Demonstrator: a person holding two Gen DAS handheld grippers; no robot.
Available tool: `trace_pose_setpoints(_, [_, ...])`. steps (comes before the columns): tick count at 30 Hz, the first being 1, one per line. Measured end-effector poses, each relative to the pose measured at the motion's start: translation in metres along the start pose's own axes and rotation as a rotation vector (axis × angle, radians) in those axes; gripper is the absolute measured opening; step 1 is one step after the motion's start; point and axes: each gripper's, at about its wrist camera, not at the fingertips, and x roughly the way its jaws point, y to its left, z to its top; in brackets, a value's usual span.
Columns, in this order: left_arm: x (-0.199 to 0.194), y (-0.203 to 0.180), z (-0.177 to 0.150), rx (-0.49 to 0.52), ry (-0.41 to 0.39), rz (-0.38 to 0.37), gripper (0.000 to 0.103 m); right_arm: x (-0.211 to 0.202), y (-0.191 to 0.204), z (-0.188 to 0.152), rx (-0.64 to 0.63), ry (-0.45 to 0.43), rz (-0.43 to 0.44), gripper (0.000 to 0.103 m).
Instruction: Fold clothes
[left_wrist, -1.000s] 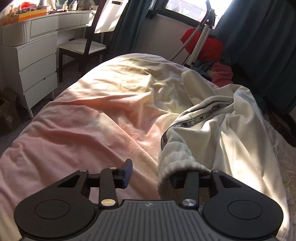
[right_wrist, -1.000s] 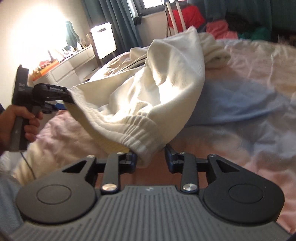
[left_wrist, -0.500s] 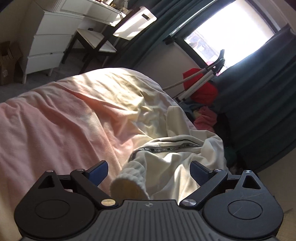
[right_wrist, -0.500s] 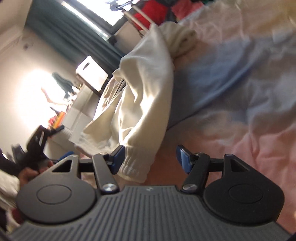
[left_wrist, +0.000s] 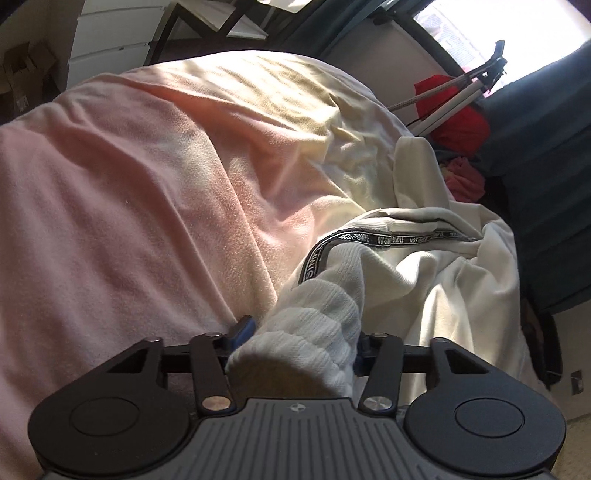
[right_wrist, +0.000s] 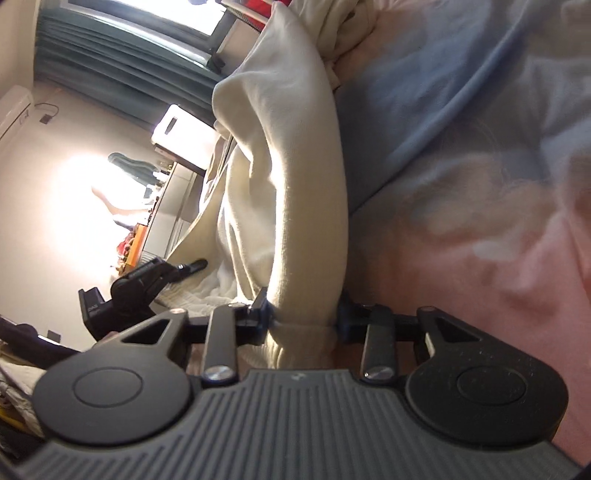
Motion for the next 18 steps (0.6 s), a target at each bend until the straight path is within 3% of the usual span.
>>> trace_pose_setpoints(2, [-0.003, -0.003, 0.002, 0.002, -0.01, -0.02, 0.032, -0.003, 0.004, -0.005, 0.045, -0.019, -0.015, 0.031])
trace_pose_setpoints(3, [-0.005, -0.006, 0.005, 0.01, -0.021, -0.027, 0.02, -0.004, 0.007, -0.008, 0.068, -0.03, -0.015, 0.031])
trace_pose_setpoints(4, [-0.007, -0.008, 0.008, 0.018, -0.031, -0.034, 0.014, -0.003, 0.011, -0.012, 0.071, -0.04, -0.017, 0.03])
trace_pose_setpoints(9, [-0.031, -0.017, 0.052, 0.0, -0.128, -0.067, 0.012, 0.01, 0.048, -0.039, 0.102, -0.067, 0.04, 0.024])
trace_pose_setpoints(14, [-0.054, -0.033, 0.129, 0.086, -0.231, -0.057, 0.011, 0.09, 0.104, -0.054, 0.09, 0.017, 0.159, 0.023])
trace_pose_setpoints(18, [-0.064, -0.045, 0.203, 0.206, -0.315, 0.025, 0.011, 0.155, 0.149, -0.065, 0.079, 0.085, 0.254, 0.022])
